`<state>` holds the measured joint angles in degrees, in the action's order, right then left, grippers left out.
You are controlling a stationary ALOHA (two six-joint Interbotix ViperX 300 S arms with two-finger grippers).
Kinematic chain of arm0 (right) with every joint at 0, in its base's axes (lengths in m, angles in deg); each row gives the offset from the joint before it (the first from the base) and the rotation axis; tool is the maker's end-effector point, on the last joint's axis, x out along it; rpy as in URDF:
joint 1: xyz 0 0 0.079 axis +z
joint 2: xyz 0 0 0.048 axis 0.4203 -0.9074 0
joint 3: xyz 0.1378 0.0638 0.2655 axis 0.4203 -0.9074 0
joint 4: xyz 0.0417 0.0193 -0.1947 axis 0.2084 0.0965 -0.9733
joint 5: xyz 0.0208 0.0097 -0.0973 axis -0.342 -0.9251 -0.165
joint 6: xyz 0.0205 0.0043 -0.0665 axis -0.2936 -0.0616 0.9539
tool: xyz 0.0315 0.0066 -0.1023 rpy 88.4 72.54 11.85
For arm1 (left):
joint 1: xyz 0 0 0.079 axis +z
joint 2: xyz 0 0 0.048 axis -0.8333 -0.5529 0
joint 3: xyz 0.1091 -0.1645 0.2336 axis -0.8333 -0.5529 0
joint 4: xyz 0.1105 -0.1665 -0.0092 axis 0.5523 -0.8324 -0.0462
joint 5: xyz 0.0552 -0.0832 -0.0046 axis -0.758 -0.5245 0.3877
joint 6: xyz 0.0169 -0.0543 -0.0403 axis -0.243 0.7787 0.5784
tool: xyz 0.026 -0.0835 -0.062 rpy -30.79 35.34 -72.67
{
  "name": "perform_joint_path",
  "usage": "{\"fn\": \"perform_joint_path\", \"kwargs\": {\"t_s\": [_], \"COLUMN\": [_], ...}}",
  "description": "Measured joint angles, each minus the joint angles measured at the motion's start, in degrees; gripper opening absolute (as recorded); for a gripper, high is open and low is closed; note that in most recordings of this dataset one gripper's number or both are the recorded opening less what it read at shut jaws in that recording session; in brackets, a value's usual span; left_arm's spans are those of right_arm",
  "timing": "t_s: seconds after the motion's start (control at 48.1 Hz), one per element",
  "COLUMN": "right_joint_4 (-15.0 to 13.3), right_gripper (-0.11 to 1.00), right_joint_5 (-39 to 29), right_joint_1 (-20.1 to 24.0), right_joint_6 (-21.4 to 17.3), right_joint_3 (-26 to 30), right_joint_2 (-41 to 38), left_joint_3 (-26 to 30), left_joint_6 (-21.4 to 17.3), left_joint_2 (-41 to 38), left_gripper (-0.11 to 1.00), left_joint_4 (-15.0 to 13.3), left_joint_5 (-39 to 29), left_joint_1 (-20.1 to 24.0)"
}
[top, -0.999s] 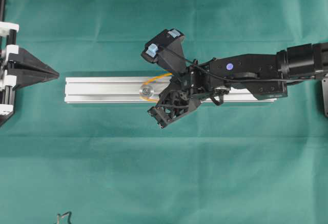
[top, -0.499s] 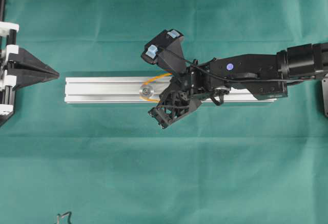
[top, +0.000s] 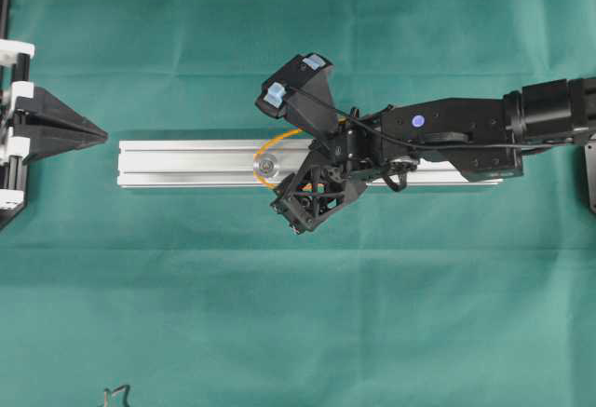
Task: Hook the rubber onto the shaft.
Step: 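Loop the band down around the left metal peg with the right gripper, then open the right gripper to release the band and lift away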
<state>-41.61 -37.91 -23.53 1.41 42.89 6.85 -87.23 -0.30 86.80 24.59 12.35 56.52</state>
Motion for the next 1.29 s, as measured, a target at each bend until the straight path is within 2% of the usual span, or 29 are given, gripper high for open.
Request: {"fn": "perform_joint_path", "kwargs": {"t_s": [0.458,1.061,1.29], "right_joint_4": [-0.09,-4.22,-4.66], "right_gripper": [0.87,0.87,0.87], "right_joint_5": [0.00,-2.64,-3.16], "right_joint_1": [0.00,0.00,0.00], "right_joint_6": [0.09,0.09,0.09], "right_joint_3": [-0.09,-0.09,-0.09], "right_joint_2": [1.05,10.02,10.55], "left_joint_3": [-0.09,-0.09,-0.09], "left_joint_6": [0.09,0.09,0.09], "left_joint_2": [0.00,0.00,0.00], "left_gripper": [0.00,0.00,0.00], "left_joint_4": [0.09,0.00,0.00], "left_joint_5": [0.09,0.09,0.09], "left_joint_1": [-0.09,0.00,0.00]}}
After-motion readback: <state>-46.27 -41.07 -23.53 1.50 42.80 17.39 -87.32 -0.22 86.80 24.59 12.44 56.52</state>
